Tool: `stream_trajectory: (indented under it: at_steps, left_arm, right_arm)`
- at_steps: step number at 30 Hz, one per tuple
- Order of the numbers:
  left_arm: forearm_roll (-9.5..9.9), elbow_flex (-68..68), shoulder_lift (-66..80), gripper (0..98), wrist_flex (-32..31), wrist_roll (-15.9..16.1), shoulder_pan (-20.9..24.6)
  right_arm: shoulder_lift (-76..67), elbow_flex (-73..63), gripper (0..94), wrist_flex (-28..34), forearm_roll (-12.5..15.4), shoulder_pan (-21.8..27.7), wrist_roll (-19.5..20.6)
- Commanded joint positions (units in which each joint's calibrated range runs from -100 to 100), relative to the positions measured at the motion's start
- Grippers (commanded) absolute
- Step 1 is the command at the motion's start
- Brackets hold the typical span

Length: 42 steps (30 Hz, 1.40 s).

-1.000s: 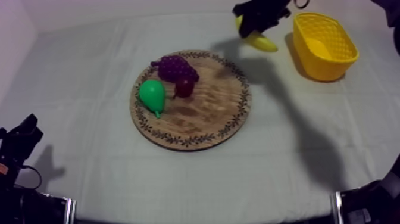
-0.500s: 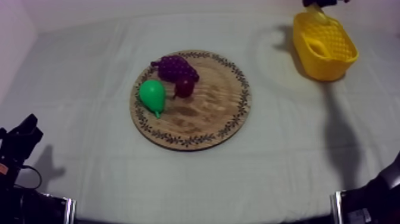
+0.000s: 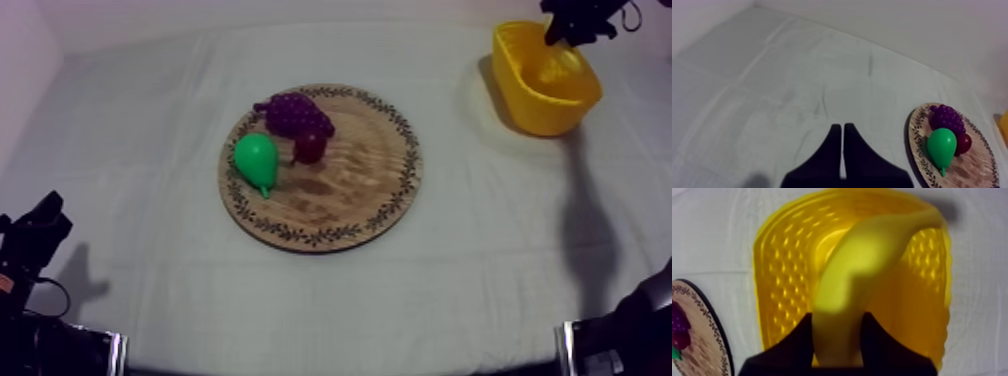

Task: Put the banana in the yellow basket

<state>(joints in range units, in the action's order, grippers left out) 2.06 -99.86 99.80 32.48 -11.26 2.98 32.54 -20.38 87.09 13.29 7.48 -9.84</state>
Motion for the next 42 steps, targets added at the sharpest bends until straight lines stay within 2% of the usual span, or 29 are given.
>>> stream_trajectory:
  at_steps: [1, 7, 22, 26, 29, 31, 33, 35, 38, 42]
  left_arm:
    - [0.01, 0.0, 0.0, 0.1, 0.0, 0.0, 0.0]
    - [0.01, 0.0, 0.0, 0.1, 0.0, 0.0, 0.0]
    - [0.01, 0.0, 0.0, 0.1, 0.0, 0.0, 0.0]
    - [0.01, 0.0, 0.0, 0.1, 0.0, 0.0, 0.0]
    - [0.01, 0.0, 0.0, 0.1, 0.0, 0.0, 0.0]
    - [0.01, 0.0, 0.0, 0.1, 0.0, 0.0, 0.0]
    - [0.01, 0.0, 0.0, 0.1, 0.0, 0.0, 0.0]
    - [0.01, 0.0, 0.0, 0.1, 0.0, 0.0, 0.0]
    - [0.01, 0.0, 0.0, 0.1, 0.0, 0.0, 0.0]
    - [0.01, 0.0, 0.0, 0.1, 0.0, 0.0, 0.0]
  right_arm:
    - [0.5, 1.1, 20.3, -1.1, -0.4, 0.1, 0.0]
    - [3.4, 1.8, 22.6, -4.0, -0.9, 0.4, 0.3]
    - [4.8, 3.1, 38.8, -8.0, -2.6, -1.5, 2.9]
    - [3.2, 4.6, 35.1, -10.6, -2.7, -1.2, 2.8]
    - [0.1, 8.0, 21.5, -15.5, -3.3, -1.1, 2.6]
    - [-3.0, 12.5, 11.3, -21.4, -4.5, -1.2, 3.7]
    - [-6.8, 18.6, 5.8, -28.3, -6.1, -1.4, 5.8]
    - [-11.1, 25.6, 3.3, -35.4, -7.4, -1.3, 7.7]
    - [-17.8, 36.3, 1.7, -45.1, -7.6, -0.5, 8.3]
    - [-26.6, 48.5, 0.8, -52.3, -7.8, 0.5, 7.5]
